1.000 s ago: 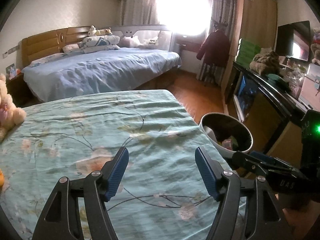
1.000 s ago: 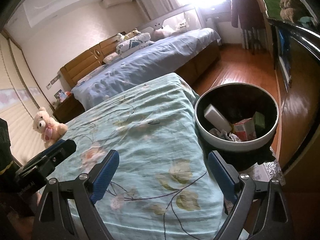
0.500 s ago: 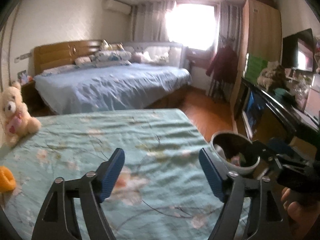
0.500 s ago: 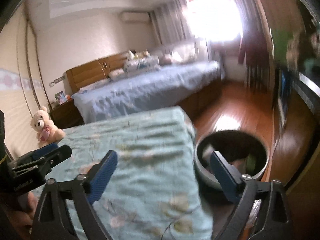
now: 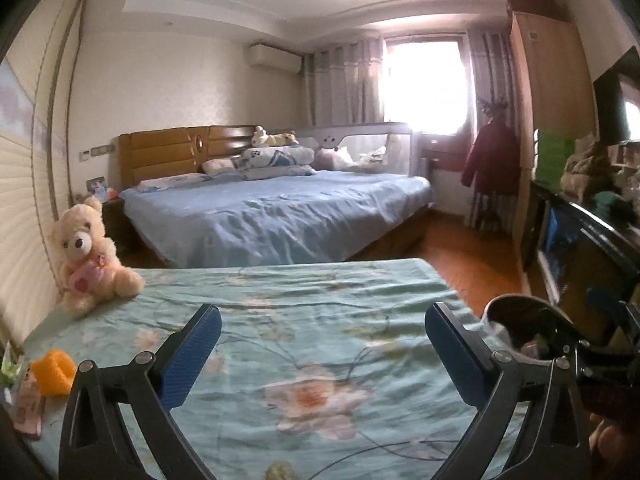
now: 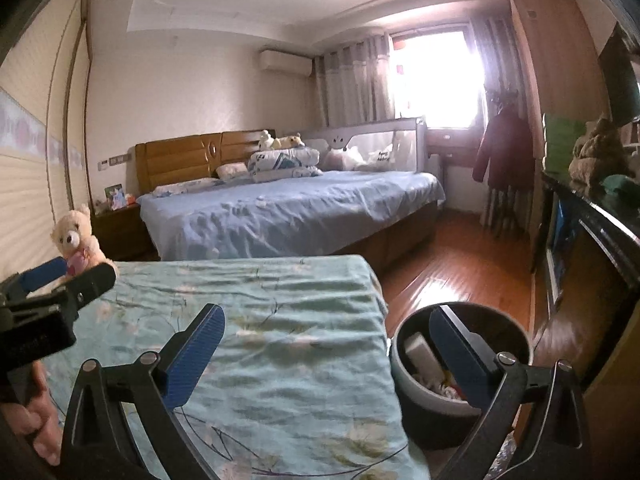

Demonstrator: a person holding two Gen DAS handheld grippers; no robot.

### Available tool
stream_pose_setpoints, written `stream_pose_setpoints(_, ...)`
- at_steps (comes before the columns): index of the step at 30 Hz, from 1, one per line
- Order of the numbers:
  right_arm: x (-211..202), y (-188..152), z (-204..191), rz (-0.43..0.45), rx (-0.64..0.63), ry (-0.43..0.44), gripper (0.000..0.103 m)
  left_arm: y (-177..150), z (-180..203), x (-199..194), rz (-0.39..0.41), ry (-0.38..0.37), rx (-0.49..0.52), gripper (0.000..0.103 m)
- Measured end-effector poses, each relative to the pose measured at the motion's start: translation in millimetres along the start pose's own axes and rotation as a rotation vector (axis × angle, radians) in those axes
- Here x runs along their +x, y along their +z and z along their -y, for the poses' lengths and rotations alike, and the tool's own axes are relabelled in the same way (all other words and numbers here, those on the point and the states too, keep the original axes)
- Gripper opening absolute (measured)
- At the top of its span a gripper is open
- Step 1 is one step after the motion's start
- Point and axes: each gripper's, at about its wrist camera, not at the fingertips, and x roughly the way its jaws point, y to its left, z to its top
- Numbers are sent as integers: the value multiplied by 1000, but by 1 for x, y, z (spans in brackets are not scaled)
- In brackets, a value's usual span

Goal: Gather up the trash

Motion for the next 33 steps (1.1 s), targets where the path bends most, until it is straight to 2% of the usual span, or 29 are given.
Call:
stream_pose_setpoints(3, 5, -3, 4, -14, 11, 1, 103, -3, 5, 7, -6, 28, 9, 102)
stream_pose_setpoints(14, 9, 0, 13, -4, 38, -10, 103, 1, 10, 21, -52, 11, 12, 102)
stream_pose_setpoints(33, 10, 2, 11, -5, 43, 5, 103, 1, 7, 18, -48, -10, 4, 102)
